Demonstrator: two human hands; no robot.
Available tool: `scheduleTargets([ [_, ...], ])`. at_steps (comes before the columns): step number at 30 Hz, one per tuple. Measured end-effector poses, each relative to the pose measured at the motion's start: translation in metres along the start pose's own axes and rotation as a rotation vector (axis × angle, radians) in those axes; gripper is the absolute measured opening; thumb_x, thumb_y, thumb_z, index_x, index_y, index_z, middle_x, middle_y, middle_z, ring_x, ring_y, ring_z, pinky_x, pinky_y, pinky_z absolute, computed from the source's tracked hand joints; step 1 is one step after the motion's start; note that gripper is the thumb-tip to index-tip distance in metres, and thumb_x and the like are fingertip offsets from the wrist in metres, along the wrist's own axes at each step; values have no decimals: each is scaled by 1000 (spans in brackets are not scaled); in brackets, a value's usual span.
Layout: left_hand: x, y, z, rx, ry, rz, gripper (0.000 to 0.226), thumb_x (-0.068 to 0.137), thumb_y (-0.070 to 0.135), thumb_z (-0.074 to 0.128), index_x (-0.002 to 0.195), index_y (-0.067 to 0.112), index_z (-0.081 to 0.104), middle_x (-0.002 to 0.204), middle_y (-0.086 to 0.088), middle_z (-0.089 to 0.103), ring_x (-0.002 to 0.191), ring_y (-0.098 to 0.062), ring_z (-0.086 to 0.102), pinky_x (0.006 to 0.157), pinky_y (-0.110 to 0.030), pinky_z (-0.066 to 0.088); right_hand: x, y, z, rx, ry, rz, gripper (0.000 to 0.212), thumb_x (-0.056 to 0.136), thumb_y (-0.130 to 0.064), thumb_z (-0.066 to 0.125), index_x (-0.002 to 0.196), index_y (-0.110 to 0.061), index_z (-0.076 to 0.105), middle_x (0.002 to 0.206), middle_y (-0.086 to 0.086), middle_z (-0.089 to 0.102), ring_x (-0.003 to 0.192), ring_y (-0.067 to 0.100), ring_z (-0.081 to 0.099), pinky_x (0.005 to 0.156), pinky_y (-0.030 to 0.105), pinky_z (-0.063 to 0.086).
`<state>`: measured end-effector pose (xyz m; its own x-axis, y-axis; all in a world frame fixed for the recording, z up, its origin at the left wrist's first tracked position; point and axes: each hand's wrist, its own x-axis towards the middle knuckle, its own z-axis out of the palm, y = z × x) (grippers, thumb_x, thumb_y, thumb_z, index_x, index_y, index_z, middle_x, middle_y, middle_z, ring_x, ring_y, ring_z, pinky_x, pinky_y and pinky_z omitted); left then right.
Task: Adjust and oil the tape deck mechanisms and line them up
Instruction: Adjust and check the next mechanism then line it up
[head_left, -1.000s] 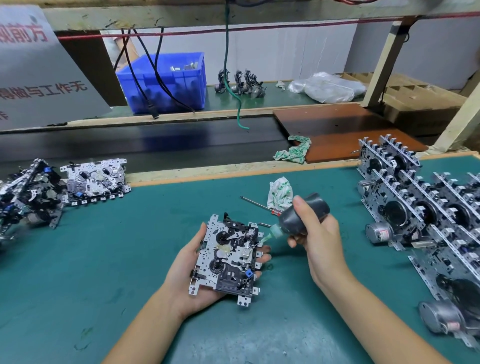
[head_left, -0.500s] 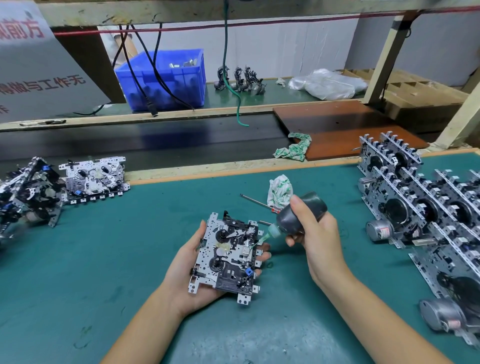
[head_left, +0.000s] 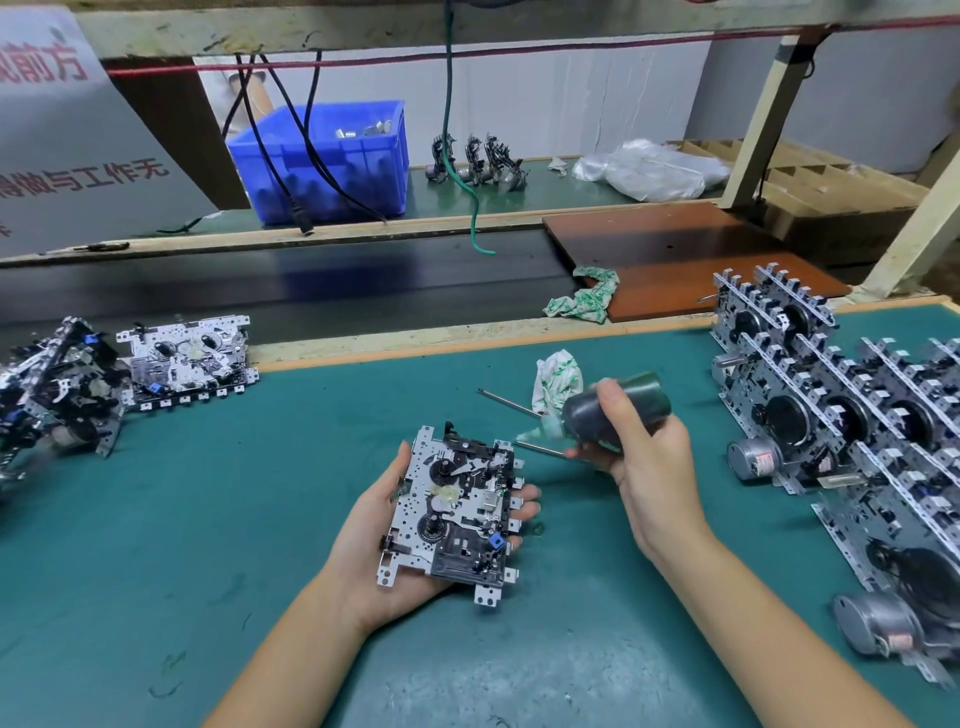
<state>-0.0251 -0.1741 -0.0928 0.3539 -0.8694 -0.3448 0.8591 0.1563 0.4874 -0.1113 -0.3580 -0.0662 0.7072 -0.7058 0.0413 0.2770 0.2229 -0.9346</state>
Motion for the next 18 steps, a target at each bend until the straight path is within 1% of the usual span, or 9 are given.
scheduleTargets([
  [2,0,0,0,-6,5,2,77,88,57,37,124,-9,56,134,-36,46,119,-46,53,94,-54,48,4,-3,-5,-24,12,-17,56,54,-50,73,89,-8,61,83,5,69,76,15,69,59,25,55],
  [5,0,0,0,-11,11,8,77,90,58,36,124,-9,56,134,-35,46,121,-46,51,97,-54,46,10,-4,-14,-169,68,-72,43,60,-48,73,87,-17,61,81,-4,70,80,14,68,68,27,56],
  [8,0,-1,-1,3,22,20,80,92,60,30,123,-8,57,135,-34,46,122,-45,50,102,-56,40,19,0,-23,-331,108,-131,26,74,-30,75,90,-25,55,85,-3,68,77,13,64,67,18,49],
  [10,-1,-3,-2,28,27,24,82,92,62,28,124,-7,57,135,-32,47,124,-44,49,103,-56,37,23,0,-28,-361,93,-163,29,76,-21,75,97,-26,55,86,-3,70,73,4,64,65,12,48],
  [12,0,-4,-1,38,27,36,84,91,64,26,125,-7,56,136,-31,47,125,-43,48,104,-55,36,27,2,-34,-457,94,-211,32,77,-17,75,101,-27,56,88,-11,68,78,-2,64,69,9,47],
  [14,0,-4,0,30,34,57,90,89,69,26,126,-7,55,137,-31,46,126,-41,47,104,-55,36,31,6,-39,-624,92,-235,31,80,-16,73,102,-25,53,90,-16,64,88,4,63,74,15,46],
  [16,-1,-3,1,26,31,74,96,83,76,30,127,-7,55,137,-30,46,127,-40,45,105,-54,36,32,11,-41,-703,87,-192,31,85,-16,68,104,-22,44,92,-8,63,92,17,62,82,32,47],
  [17,-2,-2,2,36,25,79,98,81,78,32,127,-6,55,137,-31,45,128,-41,45,106,-54,36,32,12,-41,-700,92,-166,32,87,-16,66,105,-21,39,94,-3,63,93,22,62,84,37,46],
  [18,-3,-2,3,54,16,80,99,79,79,34,127,-6,55,138,-31,45,128,-42,44,106,-53,36,32,13,-40,-684,100,-150,34,88,-15,65,106,-21,36,98,2,61,94,24,61,85,38,45],
])
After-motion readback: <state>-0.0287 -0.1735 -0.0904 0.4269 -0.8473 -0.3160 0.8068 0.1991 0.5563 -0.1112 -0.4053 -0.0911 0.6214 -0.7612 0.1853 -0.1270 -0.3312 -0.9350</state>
